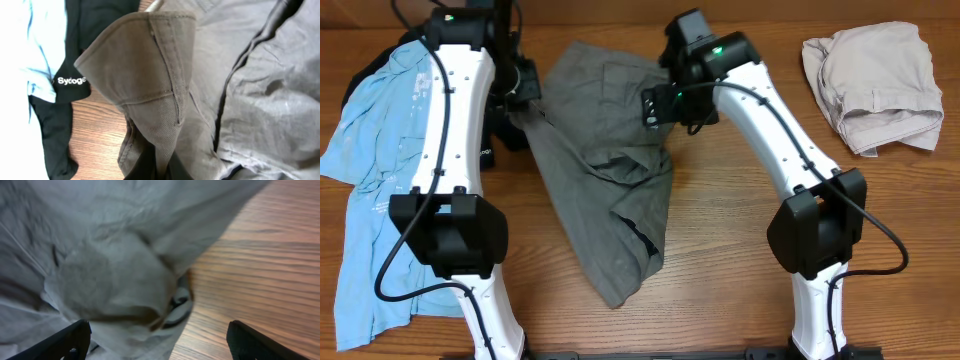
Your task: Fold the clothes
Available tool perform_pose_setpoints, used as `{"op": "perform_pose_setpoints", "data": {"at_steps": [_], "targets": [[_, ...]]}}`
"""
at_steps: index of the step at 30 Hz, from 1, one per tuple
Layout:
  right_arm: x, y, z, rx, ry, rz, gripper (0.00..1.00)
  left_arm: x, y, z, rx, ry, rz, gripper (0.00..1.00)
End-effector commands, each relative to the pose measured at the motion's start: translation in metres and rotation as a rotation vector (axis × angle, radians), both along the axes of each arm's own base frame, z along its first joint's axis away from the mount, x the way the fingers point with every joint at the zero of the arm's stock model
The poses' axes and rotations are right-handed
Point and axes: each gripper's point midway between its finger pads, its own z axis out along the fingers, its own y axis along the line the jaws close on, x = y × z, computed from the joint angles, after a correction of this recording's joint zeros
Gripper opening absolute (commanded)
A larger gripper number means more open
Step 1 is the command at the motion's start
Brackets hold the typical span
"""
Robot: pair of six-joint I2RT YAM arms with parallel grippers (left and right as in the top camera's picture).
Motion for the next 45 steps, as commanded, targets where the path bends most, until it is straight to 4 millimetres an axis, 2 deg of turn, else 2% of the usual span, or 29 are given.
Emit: {"op": "perform_pose_setpoints", "data": {"at_steps": [1,5,12,15,18,21,25,28,30,32,33,35,36,40,42,45], "targets": [[-0.012,0.023,0.001,-0.05,-0.053,0.071,0.91,0.003,0.007,0.003,-0.047,-0.012,0.06,0.04],[-0.025,0.038,0.0,-0.11,-0.084,0.133,0.89,0.003,0.01,0.003,-0.048,-0.012,0.067,0.04],[-0.062,0.065,-0.004,-0.171,-0.093,0.413,0.88,0.003,0.01,0.003,-0.048,-0.015,0.067,0.04],[-0.066,0.071,-0.004,-0.183,-0.117,0.505,0.87,0.003,0.01,0.003,-0.048,-0.015,0.066,0.04],[-0.063,0.076,-0.007,-0.182,-0.148,0.547,0.85,0.003,0.01,0.003,-0.048,-0.015,0.066,0.04],[-0.06,0.078,-0.028,-0.187,-0.169,0.606,0.8,0.003,0.01,0.003,-0.048,-0.015,0.065,0.04],[-0.064,0.074,-0.054,-0.206,-0.161,0.668,0.78,0.003,0.01,0.003,-0.047,-0.014,0.062,0.04],[-0.059,0.077,-0.055,-0.2,-0.182,0.662,0.7,0.003,0.01,0.003,-0.047,-0.014,0.062,0.04],[-0.05,0.08,-0.051,-0.195,-0.218,0.631,0.59,0.003,0.01,0.003,-0.047,-0.014,0.062,0.04],[-0.039,0.08,-0.045,-0.203,-0.252,0.579,0.26,0.003,0.01,0.003,-0.047,-0.014,0.062,0.04],[-0.033,0.079,-0.042,-0.207,-0.269,0.552,0.16,0.003,0.01,0.003,-0.047,-0.014,0.062,0.04],[-0.026,0.078,-0.035,-0.203,-0.286,0.521,0.11,0.003,0.01,0.003,-0.047,-0.013,0.062,0.04],[-0.022,0.077,-0.033,-0.199,-0.292,0.506,0.04,0.003,0.01,0.003,-0.047,-0.013,0.062,0.04],[-0.006,0.061,-0.027,-0.2,-0.287,0.373,0.04,0.001,0.01,0.003,-0.047,-0.007,0.062,0.04],[0.004,0.043,-0.024,-0.192,-0.268,0.265,0.04,0.001,0.01,0.002,-0.046,-0.004,0.058,0.04],[0.025,0.0,-0.01,-0.171,-0.223,0.05,0.04,0.001,0.01,0.002,-0.045,-0.004,0.051,0.04]]}}
